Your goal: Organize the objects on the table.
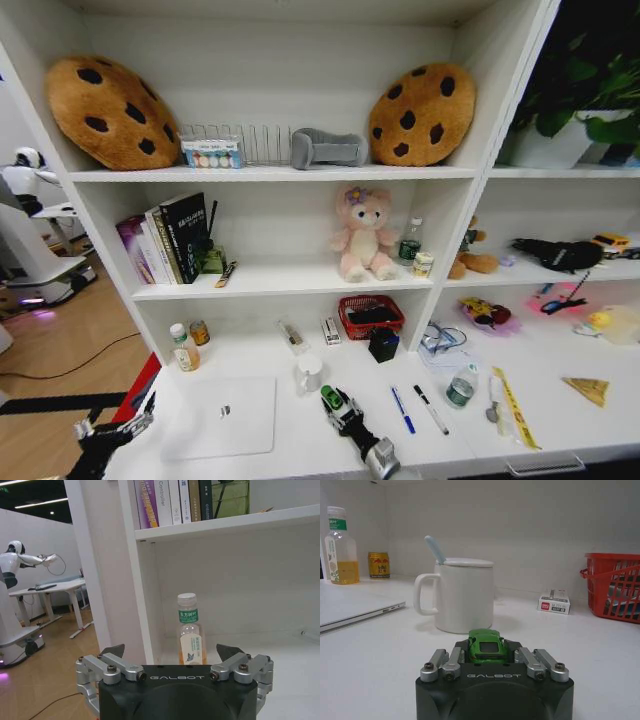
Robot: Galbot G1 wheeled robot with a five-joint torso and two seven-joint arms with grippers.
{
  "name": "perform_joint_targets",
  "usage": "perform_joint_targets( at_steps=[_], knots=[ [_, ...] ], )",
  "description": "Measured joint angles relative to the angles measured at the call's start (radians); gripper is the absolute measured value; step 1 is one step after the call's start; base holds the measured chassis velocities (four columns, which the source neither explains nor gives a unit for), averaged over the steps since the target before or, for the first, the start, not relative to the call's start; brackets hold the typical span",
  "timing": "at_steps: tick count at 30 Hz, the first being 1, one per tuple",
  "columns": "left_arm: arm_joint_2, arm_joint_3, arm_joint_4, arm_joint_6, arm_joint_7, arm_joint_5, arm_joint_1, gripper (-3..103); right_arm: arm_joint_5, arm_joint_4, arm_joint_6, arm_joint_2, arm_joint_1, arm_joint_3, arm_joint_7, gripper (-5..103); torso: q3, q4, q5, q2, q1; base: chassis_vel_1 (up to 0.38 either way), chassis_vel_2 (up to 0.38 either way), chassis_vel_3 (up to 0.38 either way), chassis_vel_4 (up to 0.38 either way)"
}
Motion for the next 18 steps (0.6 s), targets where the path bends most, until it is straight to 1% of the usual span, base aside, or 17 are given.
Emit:
perform_joint_targets(
  at_steps=[1,3,10,13,15,17,18],
  knots=[
    [0.000,0.001,0.000,0.000,0.000,0.000,-0.001,100,-0.002,0.004,0.000,0.000,-0.005,0.003,0.000,38,0.000,0.0000,0.0000,0.000,0.000,0.000,0.000,0.000,0.000],
    [0.000,0.003,0.000,0.000,0.000,0.000,-0.002,100,-0.003,0.006,0.000,0.000,-0.008,0.006,-0.001,37,0.000,0.0000,0.0000,0.000,0.000,0.000,0.000,0.000,0.000],
    [0.000,0.004,-0.001,-0.003,-0.001,0.000,0.001,100,-0.015,0.023,0.002,0.004,-0.024,0.017,-0.002,37,0.000,-0.0002,0.0000,0.000,0.000,0.000,0.000,0.000,0.000],
    [0.000,0.004,-0.002,-0.005,-0.001,0.000,0.002,100,-0.016,0.070,0.003,-0.004,-0.045,0.028,-0.004,37,0.000,-0.0002,0.0000,0.000,0.000,0.000,0.000,0.000,0.000],
    [0.000,0.004,-0.002,-0.005,-0.001,0.001,-0.001,100,-0.017,0.148,0.002,-0.024,-0.081,0.049,-0.006,37,0.000,-0.0001,0.0000,0.000,0.000,0.000,0.000,0.000,0.000],
    [0.000,0.005,-0.002,-0.005,-0.001,0.001,-0.003,100,-0.015,0.169,0.000,-0.032,-0.092,0.054,-0.007,37,0.000,-0.0001,0.0000,0.000,0.000,0.000,0.000,0.000,0.000],
    [0.000,0.007,-0.002,-0.005,-0.001,0.002,-0.005,100,-0.008,0.212,-0.004,-0.050,-0.116,0.065,-0.011,37,0.000,-0.0001,-0.0001,0.000,0.000,0.000,0.000,0.000,0.000]
  ],
)
